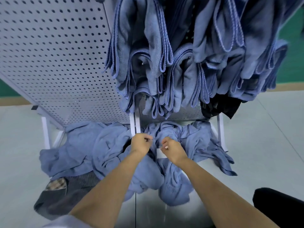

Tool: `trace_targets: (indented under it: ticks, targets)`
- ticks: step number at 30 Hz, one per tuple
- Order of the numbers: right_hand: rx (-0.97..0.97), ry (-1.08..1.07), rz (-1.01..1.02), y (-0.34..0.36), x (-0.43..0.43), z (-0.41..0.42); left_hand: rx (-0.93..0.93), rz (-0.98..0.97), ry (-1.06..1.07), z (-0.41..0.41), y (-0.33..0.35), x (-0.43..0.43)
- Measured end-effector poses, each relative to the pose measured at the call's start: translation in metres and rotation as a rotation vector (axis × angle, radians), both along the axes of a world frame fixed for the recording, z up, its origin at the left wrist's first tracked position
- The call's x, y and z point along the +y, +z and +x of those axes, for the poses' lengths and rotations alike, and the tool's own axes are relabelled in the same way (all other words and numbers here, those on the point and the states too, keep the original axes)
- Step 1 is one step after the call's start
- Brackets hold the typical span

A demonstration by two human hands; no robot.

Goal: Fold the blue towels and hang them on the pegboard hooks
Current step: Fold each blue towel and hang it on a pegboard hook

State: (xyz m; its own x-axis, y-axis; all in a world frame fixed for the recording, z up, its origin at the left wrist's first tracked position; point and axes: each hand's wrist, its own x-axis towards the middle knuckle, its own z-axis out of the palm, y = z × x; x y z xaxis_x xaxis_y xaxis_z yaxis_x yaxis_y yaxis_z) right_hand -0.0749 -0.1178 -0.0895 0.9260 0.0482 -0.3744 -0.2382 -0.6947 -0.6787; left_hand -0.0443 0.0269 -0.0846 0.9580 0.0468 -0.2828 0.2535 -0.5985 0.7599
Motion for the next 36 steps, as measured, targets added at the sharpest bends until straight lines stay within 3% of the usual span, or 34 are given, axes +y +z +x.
trace_targets:
  ticks: [2, 5, 15, 19, 21, 25, 27, 31, 34, 36]
  targets:
    - [-0.037, 0.027, 0.021, 0.021, 0.003, -0.003, 0.021, -0.263, 0.146, -0.008, 0.027, 0.0]
    - [-0.11, 0.064, 0.128, 0.059, 0.01, -0.009, 0.098, -0.511, 0.174, -0.019, 0.072, 0.0]
    - [-0.364, 0.246, 0.163, 0.229, 0.002, -0.044, 0.04, -0.772, -0.107, -0.048, 0.262, 0.013]
    - [-0.541, 0.171, 0.168, 0.294, -0.007, -0.054, -0.071, -0.928, -0.121, -0.07, 0.326, 0.014]
    - [-0.595, 0.082, 0.215, 0.316, -0.013, -0.057, -0.134, -0.88, -0.169, -0.083, 0.34, 0.015]
    - [-0.64, 0.012, 0.262, 0.328, -0.015, -0.066, -0.196, -0.378, -0.324, -0.109, 0.319, 0.007]
    - [-0.656, 0.024, 0.21, 0.324, -0.016, -0.068, -0.298, -0.255, -0.296, -0.112, 0.305, 0.004]
    - [-0.661, 0.158, -0.071, 0.325, -0.029, -0.067, -0.276, -0.323, -0.119, -0.095, 0.298, 0.02]
    - [-0.609, 0.258, -0.238, 0.325, -0.037, -0.066, -0.163, -0.471, -0.207, -0.097, 0.3, 0.022]
    - [-0.655, 0.241, -0.235, 0.327, -0.038, -0.067, -0.046, -0.409, -0.307, -0.1, 0.297, 0.022]
